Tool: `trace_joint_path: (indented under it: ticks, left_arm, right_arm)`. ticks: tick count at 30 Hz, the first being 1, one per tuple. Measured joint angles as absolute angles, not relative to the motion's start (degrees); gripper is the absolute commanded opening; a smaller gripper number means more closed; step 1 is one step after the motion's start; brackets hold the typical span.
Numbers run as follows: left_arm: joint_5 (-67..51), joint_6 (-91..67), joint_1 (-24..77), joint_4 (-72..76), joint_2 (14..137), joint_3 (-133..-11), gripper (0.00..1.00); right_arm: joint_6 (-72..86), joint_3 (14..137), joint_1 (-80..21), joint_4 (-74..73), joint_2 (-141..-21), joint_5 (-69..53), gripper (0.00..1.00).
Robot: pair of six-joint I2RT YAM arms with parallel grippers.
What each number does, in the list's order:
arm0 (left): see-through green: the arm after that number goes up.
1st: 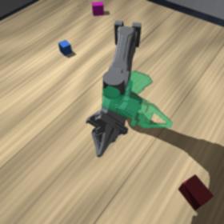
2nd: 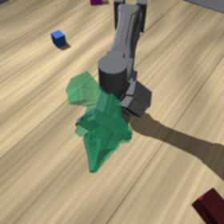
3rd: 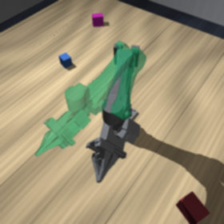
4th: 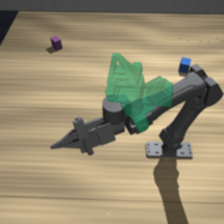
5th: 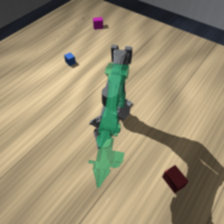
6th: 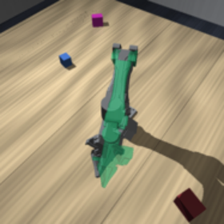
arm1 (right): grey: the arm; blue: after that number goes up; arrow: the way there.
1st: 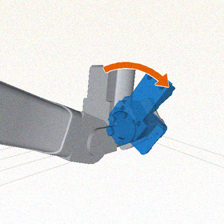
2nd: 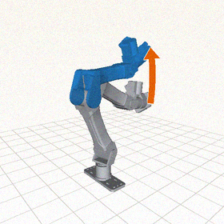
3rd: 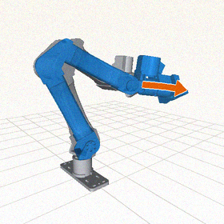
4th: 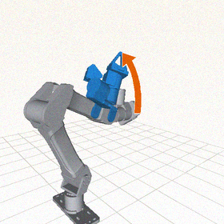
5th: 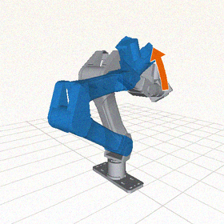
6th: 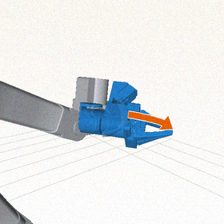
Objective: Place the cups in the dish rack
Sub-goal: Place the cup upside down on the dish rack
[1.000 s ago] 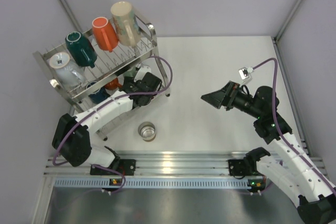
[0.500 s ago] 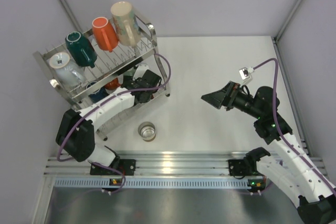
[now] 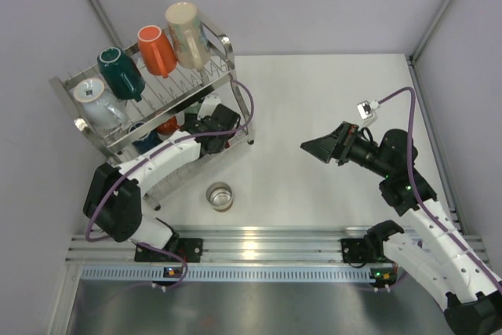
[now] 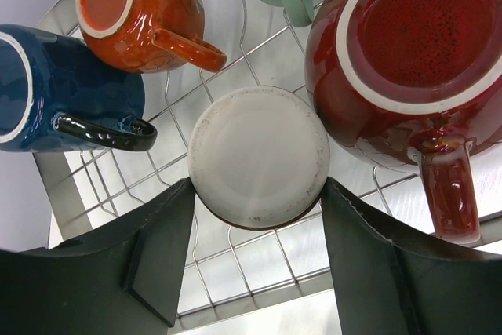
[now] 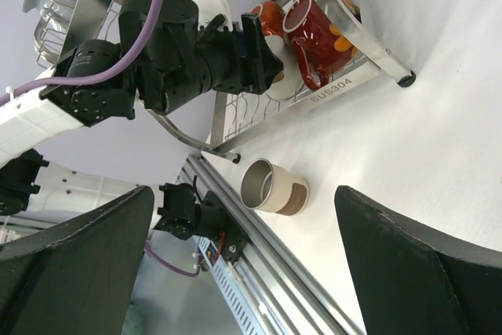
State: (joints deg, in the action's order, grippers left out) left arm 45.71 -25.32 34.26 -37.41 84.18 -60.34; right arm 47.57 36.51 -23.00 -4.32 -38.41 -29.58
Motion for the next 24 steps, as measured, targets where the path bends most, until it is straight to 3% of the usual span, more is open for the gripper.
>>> trace_joint_path:
  ticks: [10,24]
  left_arm:
    - [45.7,-26.7,33.8,-37.2,80.4,-57.8,0.51]
    - [48.2,-31.3,33.0,-36.4,75.8,-53.6,0.53]
  right_arm:
    - [47.6,36.5,-23.0,-4.3,-38.4,-29.6,0.99]
    - [47.9,36.4,-23.0,-4.3,-38.3,-29.6,0.99]
